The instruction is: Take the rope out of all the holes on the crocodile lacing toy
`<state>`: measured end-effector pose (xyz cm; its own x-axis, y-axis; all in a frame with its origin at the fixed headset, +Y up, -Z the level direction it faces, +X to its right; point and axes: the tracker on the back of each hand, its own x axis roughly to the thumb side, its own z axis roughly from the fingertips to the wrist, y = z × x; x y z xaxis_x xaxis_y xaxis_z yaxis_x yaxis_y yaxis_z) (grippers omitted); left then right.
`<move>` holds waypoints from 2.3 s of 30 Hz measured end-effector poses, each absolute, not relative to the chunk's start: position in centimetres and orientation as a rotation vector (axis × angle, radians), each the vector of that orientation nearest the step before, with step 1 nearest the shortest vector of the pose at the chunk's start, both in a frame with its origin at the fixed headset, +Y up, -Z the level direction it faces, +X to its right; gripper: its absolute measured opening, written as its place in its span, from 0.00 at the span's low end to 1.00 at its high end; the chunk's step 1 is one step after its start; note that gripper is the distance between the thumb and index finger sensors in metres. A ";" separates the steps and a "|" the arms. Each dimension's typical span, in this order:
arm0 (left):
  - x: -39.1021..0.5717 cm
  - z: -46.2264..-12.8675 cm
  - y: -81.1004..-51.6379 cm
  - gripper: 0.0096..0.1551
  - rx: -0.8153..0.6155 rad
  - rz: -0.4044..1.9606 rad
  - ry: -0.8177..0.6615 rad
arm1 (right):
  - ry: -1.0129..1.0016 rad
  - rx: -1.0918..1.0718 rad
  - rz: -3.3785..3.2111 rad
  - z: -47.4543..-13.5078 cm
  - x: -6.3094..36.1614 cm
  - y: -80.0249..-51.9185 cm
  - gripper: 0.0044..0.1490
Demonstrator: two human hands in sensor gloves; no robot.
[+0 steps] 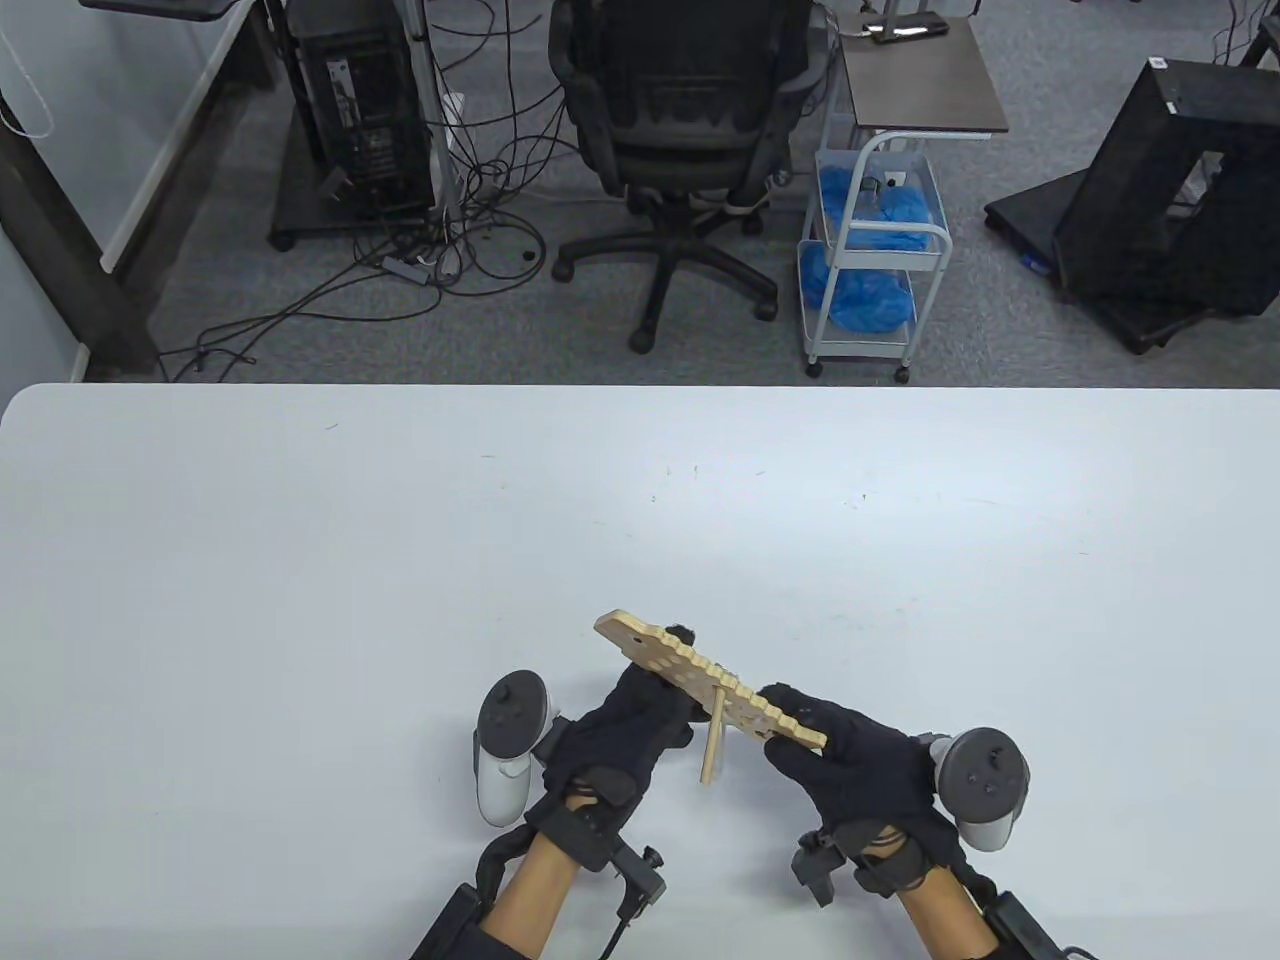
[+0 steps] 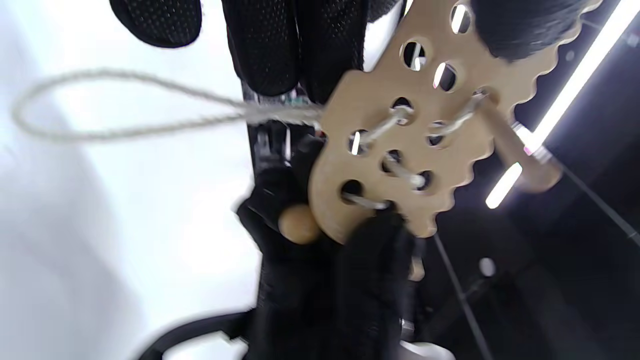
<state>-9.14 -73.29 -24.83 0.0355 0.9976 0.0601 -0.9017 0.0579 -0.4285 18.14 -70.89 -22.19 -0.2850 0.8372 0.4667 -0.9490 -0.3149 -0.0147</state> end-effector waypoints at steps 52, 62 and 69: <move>-11.4 -25.9 -73.6 0.26 -0.239 1.251 -0.231 | -0.379 0.070 1.753 -23.3 22.2 -72.7 0.30; -13.5 -26.6 -74.0 0.26 -0.200 1.259 -0.152 | -0.341 -0.017 1.643 -23.8 23.5 -73.6 0.30; -14.7 -26.9 -74.3 0.26 -0.183 1.272 -0.107 | -0.325 -0.096 1.594 -24.1 24.6 -74.3 0.30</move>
